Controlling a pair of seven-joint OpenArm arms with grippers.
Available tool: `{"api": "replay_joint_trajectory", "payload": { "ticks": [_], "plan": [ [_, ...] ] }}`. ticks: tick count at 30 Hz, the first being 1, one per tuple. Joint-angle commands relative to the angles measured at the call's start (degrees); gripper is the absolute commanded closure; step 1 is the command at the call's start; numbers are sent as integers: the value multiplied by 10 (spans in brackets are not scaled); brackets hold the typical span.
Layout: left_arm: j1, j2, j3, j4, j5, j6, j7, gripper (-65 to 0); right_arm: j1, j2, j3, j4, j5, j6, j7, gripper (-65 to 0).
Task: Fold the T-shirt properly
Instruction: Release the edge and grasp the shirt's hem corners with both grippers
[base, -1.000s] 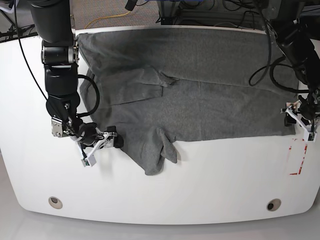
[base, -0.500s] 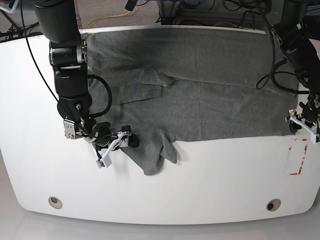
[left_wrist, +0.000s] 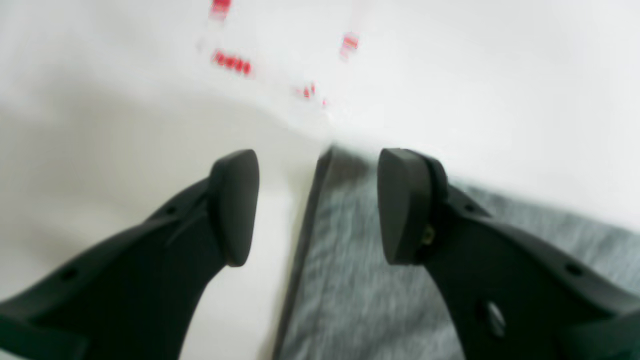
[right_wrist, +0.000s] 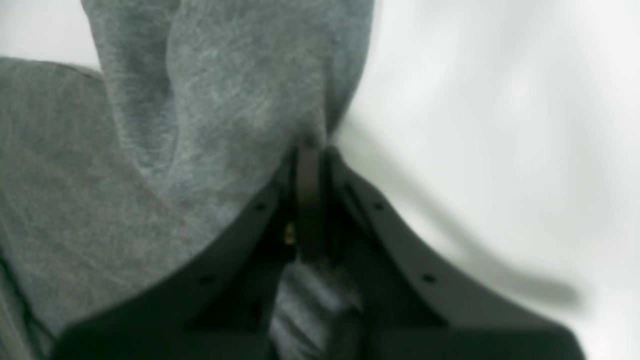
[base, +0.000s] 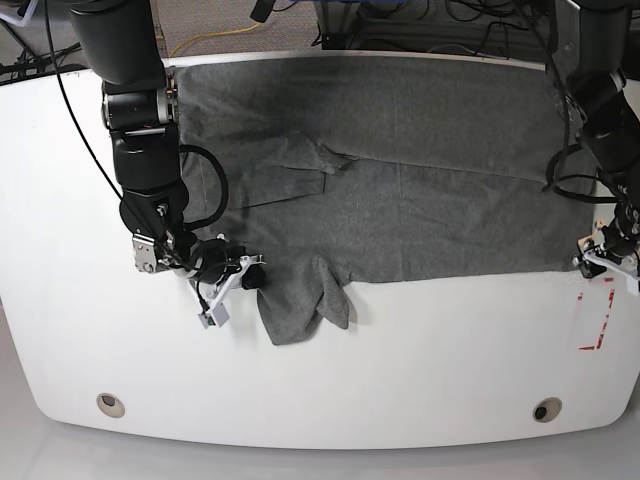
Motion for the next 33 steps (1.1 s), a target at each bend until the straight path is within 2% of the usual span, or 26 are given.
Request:
{"api": "replay_joint_trajectory", "payload": {
  "ticks": [1, 6, 12, 17, 19, 20, 24, 25, 31, 33],
  "plan": [
    [-21, -12, 0, -14, -5, -2, -12, -353, 15, 3, 1, 5, -5, 1, -7, 0],
    [-18, -12, 11, -29, -5, -2, -14, -353, 14, 3, 1, 6, -5, 1, -7, 0],
    [-13, -12, 88, -29, -7, -2, -15, -353, 8, 5, 1, 17, 1, 1, -7, 0],
    [-8, -12, 93, -29, -6, -2, -15, -344, -10, 5, 2, 54, 1, 1, -10, 0],
    [-8, -11, 93, -29, -6, -2, -15, -303, -14, 5, 2, 74, -4, 0, -19, 0],
    [-8, -11, 93, -28, -6, -2, -15, -258, -16, 5, 2, 82, -5, 0, -22, 0],
    [-7, -12, 93, -25, -6, -2, -16, -17, -16, 5, 2, 88, -5, 0, -28, 0],
    [-7, -12, 93, -25, -6, -2, -16, 0, -16, 7, 2, 88, -5, 0, -28, 0],
    [-7, -12, 92, 29, -6, -6, -13, 0, -17, 11, 3, 121, -4, 0, -29, 0],
    [4, -12, 92, 63, -6, -22, -12, 0, -17, 23, 3, 142, -3, 0, -29, 0]
  ]
}}
